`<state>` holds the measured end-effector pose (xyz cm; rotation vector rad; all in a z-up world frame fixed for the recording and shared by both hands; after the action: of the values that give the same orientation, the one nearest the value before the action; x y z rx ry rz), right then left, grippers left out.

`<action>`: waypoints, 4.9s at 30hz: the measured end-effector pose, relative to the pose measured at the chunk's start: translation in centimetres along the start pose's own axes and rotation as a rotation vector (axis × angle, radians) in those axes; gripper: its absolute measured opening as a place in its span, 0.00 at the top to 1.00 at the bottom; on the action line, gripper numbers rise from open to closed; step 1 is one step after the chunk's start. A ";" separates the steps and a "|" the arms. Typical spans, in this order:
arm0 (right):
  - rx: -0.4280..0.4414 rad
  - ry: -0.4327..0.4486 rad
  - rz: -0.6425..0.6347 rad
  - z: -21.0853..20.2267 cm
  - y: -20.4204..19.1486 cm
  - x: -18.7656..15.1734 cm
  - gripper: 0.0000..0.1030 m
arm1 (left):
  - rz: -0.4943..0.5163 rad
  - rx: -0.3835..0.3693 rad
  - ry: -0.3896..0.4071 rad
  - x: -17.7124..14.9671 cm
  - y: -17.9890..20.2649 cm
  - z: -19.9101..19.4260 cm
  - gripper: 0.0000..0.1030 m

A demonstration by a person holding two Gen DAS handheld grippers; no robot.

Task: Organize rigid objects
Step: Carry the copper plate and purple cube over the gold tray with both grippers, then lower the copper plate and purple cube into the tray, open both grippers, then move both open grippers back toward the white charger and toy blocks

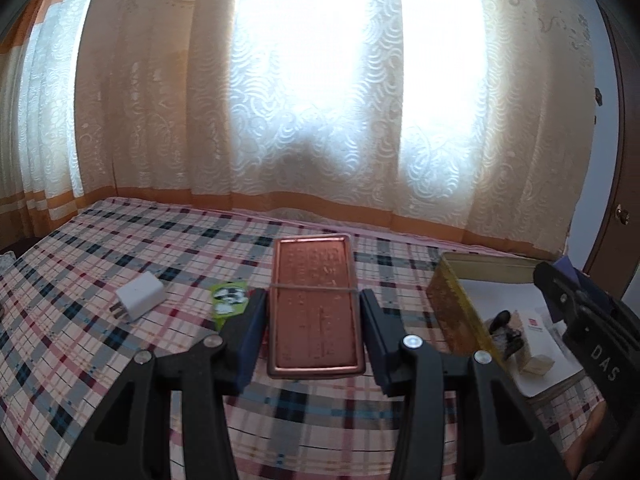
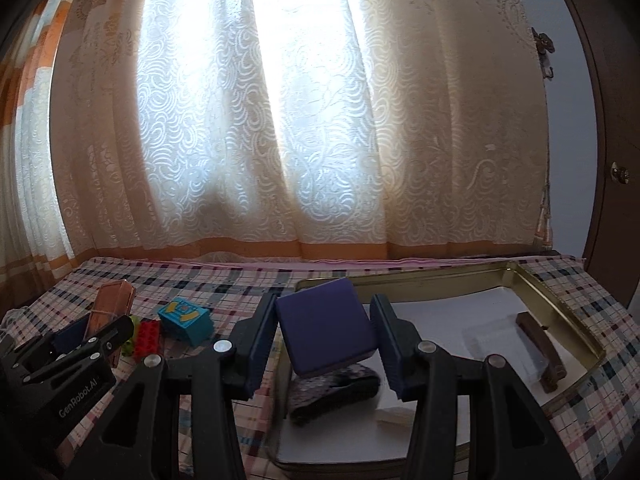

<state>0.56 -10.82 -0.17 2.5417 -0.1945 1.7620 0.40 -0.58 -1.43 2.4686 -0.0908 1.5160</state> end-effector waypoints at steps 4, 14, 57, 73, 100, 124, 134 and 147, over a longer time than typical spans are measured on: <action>-0.013 -0.001 0.003 0.0 1.0 0.1 0.51 | 0.024 -0.020 0.000 -0.1 2.0 0.0 0.56; -0.061 -0.008 0.030 0.0 4.5 0.4 0.51 | 0.061 -0.053 -0.007 -0.3 6.0 0.5 0.56; -0.237 -0.033 0.063 1.4 15.9 0.9 0.51 | 0.198 -0.180 -0.059 -1.0 19.6 4.0 0.56; -0.243 -0.106 0.046 3.5 17.3 0.3 0.51 | 0.213 -0.159 -0.121 -1.6 21.3 5.6 0.56; -0.182 -0.169 0.060 4.7 17.1 -0.2 0.50 | 0.240 -0.115 -0.232 -2.5 21.5 7.6 0.55; -0.177 0.053 0.187 1.0 18.1 0.3 0.23 | 0.199 -0.050 -0.058 -1.4 18.1 3.9 0.00; -0.243 0.163 0.181 -1.4 17.5 0.5 0.23 | 0.206 0.006 -0.020 -1.3 14.9 2.6 0.01; -0.286 0.196 0.202 -2.8 15.4 0.0 0.23 | 0.152 0.043 0.006 -0.5 9.0 1.7 0.01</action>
<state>-4.03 -25.79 0.24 2.2017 -0.6632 1.8774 0.01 -9.77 -1.01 2.5419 -0.2532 1.6006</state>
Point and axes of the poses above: each gripper's, at about its wrist camera, not at the fingertips, and z roughly the way its jaws point, y to its right, x to its top, the point moved 1 cm from there along z, roughly the way its jaws point, and after that the axes turned 4 degrees about -x, right-handed, at the moved point
